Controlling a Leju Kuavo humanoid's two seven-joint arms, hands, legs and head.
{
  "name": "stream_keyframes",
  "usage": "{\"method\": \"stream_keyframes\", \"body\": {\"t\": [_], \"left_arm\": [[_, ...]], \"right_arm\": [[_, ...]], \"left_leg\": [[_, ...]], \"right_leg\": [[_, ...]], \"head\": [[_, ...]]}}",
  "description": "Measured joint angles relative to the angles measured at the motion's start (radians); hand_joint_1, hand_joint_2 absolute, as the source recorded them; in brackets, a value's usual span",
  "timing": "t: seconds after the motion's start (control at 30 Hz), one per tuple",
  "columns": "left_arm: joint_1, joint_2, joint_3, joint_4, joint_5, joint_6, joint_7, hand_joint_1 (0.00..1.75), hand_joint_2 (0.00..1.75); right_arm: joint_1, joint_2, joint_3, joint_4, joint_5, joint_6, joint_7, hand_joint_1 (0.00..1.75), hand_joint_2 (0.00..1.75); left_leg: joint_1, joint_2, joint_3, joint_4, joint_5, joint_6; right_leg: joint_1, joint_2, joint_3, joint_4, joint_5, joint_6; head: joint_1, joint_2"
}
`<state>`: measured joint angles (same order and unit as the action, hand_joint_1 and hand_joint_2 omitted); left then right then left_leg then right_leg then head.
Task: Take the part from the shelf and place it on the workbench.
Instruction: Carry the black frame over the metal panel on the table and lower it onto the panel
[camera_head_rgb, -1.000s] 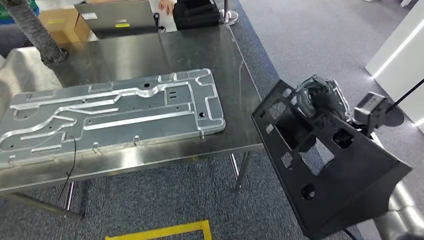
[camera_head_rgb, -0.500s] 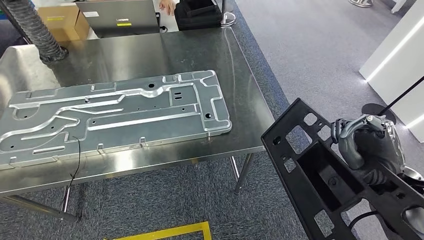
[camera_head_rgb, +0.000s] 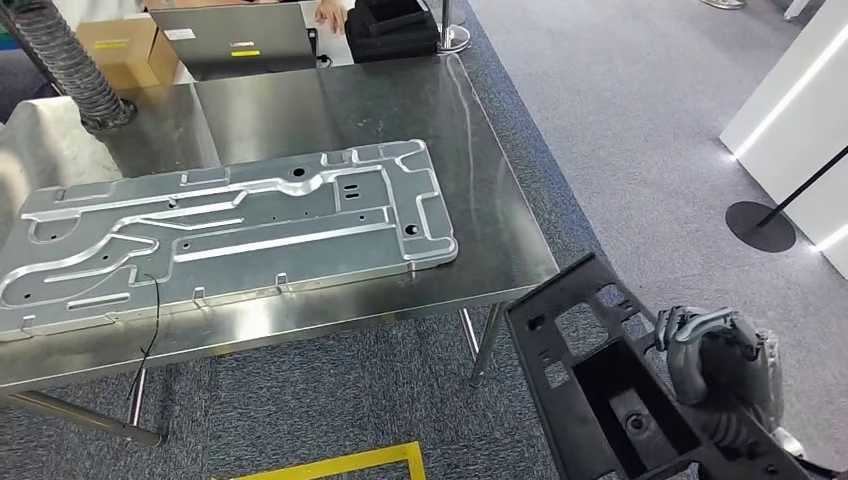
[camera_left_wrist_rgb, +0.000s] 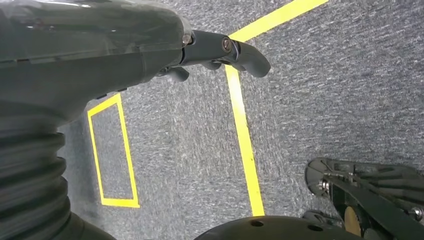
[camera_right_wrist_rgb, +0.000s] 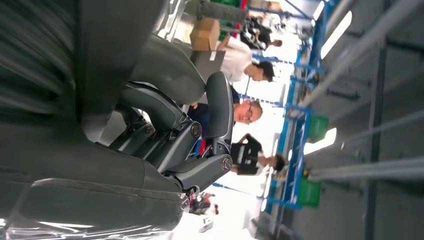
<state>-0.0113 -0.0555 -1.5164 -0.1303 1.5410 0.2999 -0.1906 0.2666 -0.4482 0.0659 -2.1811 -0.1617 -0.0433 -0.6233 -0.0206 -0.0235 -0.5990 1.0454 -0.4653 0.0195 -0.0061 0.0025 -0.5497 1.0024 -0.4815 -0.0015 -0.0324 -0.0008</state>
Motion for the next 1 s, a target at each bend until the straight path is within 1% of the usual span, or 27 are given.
{"method": "stream_keyframes", "body": {"t": [0.03,0.1,0.13,0.17,0.2,0.23,0.27,0.3,0.33,0.37,0.43,0.47,0.5,0.53,0.57,0.6,0.63,0.67,0.7,0.73,0.77,0.8,0.83,0.87,0.93,0.97,1.0], "left_arm": [[0.000,0.000,0.000,0.000,0.001,0.001,-0.002,0.00,1.75],[-0.003,0.001,0.000,0.000,0.003,0.001,-0.008,0.00,1.75],[-0.004,0.001,0.000,0.000,0.005,0.001,-0.011,0.00,1.75],[-0.005,0.002,0.000,0.000,0.007,0.001,-0.013,0.00,1.75],[-0.005,0.002,0.000,0.001,0.009,0.001,-0.014,0.00,1.75],[-0.003,0.003,0.000,0.001,0.011,0.000,-0.014,0.00,1.75],[0.000,0.004,0.000,0.001,0.011,0.000,-0.014,0.00,1.75],[0.003,0.005,0.001,0.001,0.012,0.000,-0.013,0.00,1.75],[0.005,0.005,0.002,0.001,0.012,-0.001,-0.013,0.00,1.75],[0.006,0.006,0.003,0.001,0.012,-0.002,-0.014,0.00,1.75],[0.007,0.006,0.007,0.001,0.012,-0.005,-0.014,0.00,1.75],[0.007,0.006,0.008,0.001,0.012,-0.007,-0.014,0.00,1.75],[0.007,0.005,0.010,0.001,0.012,-0.008,-0.014,0.00,1.75],[0.008,0.005,0.013,0.001,0.012,-0.010,-0.014,0.00,1.75],[0.008,0.005,0.015,0.001,0.012,-0.012,-0.014,0.00,1.75],[0.008,0.005,0.017,0.001,0.012,-0.014,-0.015,0.00,1.75],[0.009,0.005,0.019,0.001,0.012,-0.015,-0.015,0.00,1.75],[0.009,0.005,0.019,0.001,0.012,-0.016,-0.015,0.00,1.75],[0.009,0.005,0.020,0.001,0.012,-0.016,-0.016,0.00,1.75],[0.008,0.005,0.020,0.001,0.012,-0.017,-0.016,0.00,1.75],[0.008,0.005,0.020,0.001,0.012,-0.017,-0.017,0.00,1.75],[0.008,0.004,0.021,0.001,0.012,-0.017,-0.018,0.00,1.75],[0.008,0.004,0.021,0.001,0.012,-0.018,-0.020,0.00,1.75],[0.008,0.004,0.021,0.001,0.012,-0.018,-0.022,0.00,1.75],[0.009,0.004,0.022,0.001,0.012,-0.018,-0.027,0.00,1.75],[0.009,0.005,0.022,0.001,0.012,-0.018,-0.029,0.00,1.75],[0.010,0.006,0.022,0.001,0.011,-0.018,-0.030,0.00,1.75]], "right_arm": [[0.005,0.020,0.033,0.004,0.016,-0.019,-0.009,1.75,1.75],[0.011,0.062,0.101,0.012,0.040,-0.044,-0.017,1.75,1.75],[0.011,0.084,0.133,0.017,0.048,-0.050,-0.018,1.75,1.75],[0.010,0.105,0.160,0.022,0.053,-0.053,-0.018,1.75,1.75],[0.005,0.125,0.183,0.026,0.058,-0.054,-0.017,1.75,1.75],[-0.002,0.146,0.205,0.029,0.065,-0.053,-0.015,1.75,1.75],[-0.009,0.163,0.224,0.031,0.071,-0.053,-0.012,1.75,1.75],[-0.017,0.176,0.241,0.033,0.076,-0.052,-0.010,1.75,1.75],[-0.024,0.187,0.255,0.035,0.079,-0.049,-0.009,1.75,1.75],[-0.032,0.195,0.265,0.038,0.080,-0.046,-0.008,1.75,1.75],[-0.045,0.207,0.282,0.045,0.082,-0.042,-0.009,1.75,1.75],[-0.051,0.211,0.287,0.047,0.082,-0.042,-0.010,1.75,1.75],[-0.055,0.214,0.292,0.049,0.084,-0.043,-0.012,1.75,1.75],[-0.058,0.217,0.295,0.050,0.085,-0.044,-0.014,1.75,1.75],[-0.060,0.219,0.297,0.051,0.086,-0.046,-0.016,1.75,1.75],[-0.061,0.221,0.299,0.053,0.088,-0.048,-0.018,1.75,1.75],[-0.062,0.223,0.301,0.055,0.088,-0.049,-0.019,1.75,1.75],[-0.062,0.225,0.302,0.057,0.088,-0.050,-0.020,1.75,1.75],[-0.061,0.225,0.302,0.058,0.088,-0.051,-0.020,1.75,1.75],[-0.061,0.225,0.302,0.059,0.088,-0.053,-0.021,1.75,1.75],[-0.061,0.225,0.302,0.059,0.088,-0.055,-0.021,1.75,1.75],[-0.061,0.226,0.302,0.059,0.087,-0.058,-0.022,1.75,1.75],[-0.061,0.226,0.302,0.059,0.087,-0.061,-0.023,1.75,1.75],[-0.060,0.226,0.302,0.059,0.086,-0.063,-0.024,1.75,1.75],[-0.057,0.228,0.301,0.060,0.084,-0.064,-0.025,1.75,1.75],[-0.056,0.229,0.300,0.060,0.083,-0.065,-0.026,1.75,1.75],[-0.055,0.231,0.300,0.060,0.082,-0.065,-0.026,1.75,1.75]], "left_leg": [[0.000,0.000,-0.016,0.037,-0.026,-0.007],[0.005,0.000,-0.072,0.165,-0.095,-0.021],[0.007,0.000,-0.098,0.225,-0.118,-0.027],[0.009,0.000,-0.111,0.257,-0.123,-0.031],[0.011,0.000,-0.105,0.248,-0.109,-0.033],[0.013,0.000,-0.079,0.200,-0.080,-0.035],[0.015,0.000,-0.041,0.127,-0.045,-0.036],[0.017,0.000,-0.004,0.057,-0.020,-0.034],[0.017,-0.002,0.022,0.006,-0.003,-0.027],[0.017,-0.003,0.034,-0.020,0.003,-0.019],[0.014,-0.006,0.034,-0.026,0.005,0.000],[0.015,-0.004,0.033,-0.028,0.008,0.007],[0.016,-0.003,0.032,-0.030,0.011,0.013],[0.017,0.000,0.030,-0.032,0.014,0.019],[0.017,0.001,0.027,-0.033,0.016,0.023],[0.016,0.002,0.023,-0.032,0.018,0.027],[0.015,0.003,0.018,-0.031,0.019,0.028],[0.013,0.004,0.015,-0.030,0.021,0.029],[0.012,0.004,0.012,-0.029,0.022,0.030],[0.010,0.003,0.012,-0.029,0.022,0.030],[0.009,0.003,0.012,-0.028,0.023,0.029],[0.007,0.003,0.012,-0.027,0.024,0.027],[0.006,0.002,0.011,-0.026,0.026,0.024],[0.005,0.002,0.010,-0.026,0.028,0.020],[0.006,0.001,0.008,-0.028,0.035,0.009],[0.006,0.001,0.007,-0.028,0.036,0.003],[0.005,0.001,0.003,-0.021,0.027,-0.003]], "right_leg": [[-0.005,-0.001,0.002,-0.006,0.005,-0.004],[-0.007,-0.002,0.003,-0.009,0.007,-0.007],[-0.007,-0.002,0.003,-0.008,0.008,-0.007],[-0.007,-0.001,0.004,-0.008,0.008,-0.007],[-0.007,0.000,0.004,-0.007,0.007,-0.007],[-0.008,0.002,0.005,-0.006,0.007,-0.006],[-0.008,0.004,0.007,-0.004,0.006,-0.004],[-0.007,0.007,0.006,0.000,0.003,0.000],[-0.005,0.009,0.005,0.003,0.001,0.005],[-0.002,0.011,0.003,0.005,0.000,0.010],[-0.002,0.013,0.001,0.007,0.000,0.019],[-0.003,0.013,0.000,0.011,-0.003,0.024],[-0.005,0.012,-0.005,0.026,-0.016,0.029],[-0.006,0.010,-0.019,0.060,-0.041,0.033],[-0.007,0.009,-0.043,0.114,-0.076,0.036],[-0.007,0.007,-0.074,0.182,-0.114,0.039],[-0.007,0.007,-0.103,0.247,-0.143,0.040],[-0.007,0.007,-0.119,0.287,-0.155,0.039],[-0.006,0.007,-0.117,0.290,-0.147,0.037],[-0.005,0.007,-0.094,0.251,-0.121,0.032],[-0.002,0.007,-0.055,0.182,-0.086,0.025],[0.002,0.007,-0.016,0.107,-0.059,0.017],[0.005,0.006,0.012,0.049,-0.039,0.010],[0.009,0.006,0.027,0.015,-0.029,0.006],[0.012,0.005,0.027,0.001,-0.020,0.000],[0.008,0.004,0.026,-0.004,-0.014,-0.003],[0.005,0.002,0.026,-0.010,-0.006,-0.006]], "head": [[0.000,0.000],[0.000,0.000],[0.000,0.000],[0.000,0.000],[0.000,0.000],[0.000,0.000],[0.000,0.000],[0.000,0.000],[0.000,0.000],[0.000,0.000],[0.000,0.000],[0.000,0.000],[0.000,0.000],[0.000,0.000],[0.000,0.000],[0.000,0.000],[0.000,0.000],[0.000,0.000],[0.000,0.000],[0.000,0.000],[0.000,0.000],[0.000,0.000],[0.000,0.000],[0.000,0.000],[0.000,0.000],[0.000,0.000],[0.000,0.000]]}}
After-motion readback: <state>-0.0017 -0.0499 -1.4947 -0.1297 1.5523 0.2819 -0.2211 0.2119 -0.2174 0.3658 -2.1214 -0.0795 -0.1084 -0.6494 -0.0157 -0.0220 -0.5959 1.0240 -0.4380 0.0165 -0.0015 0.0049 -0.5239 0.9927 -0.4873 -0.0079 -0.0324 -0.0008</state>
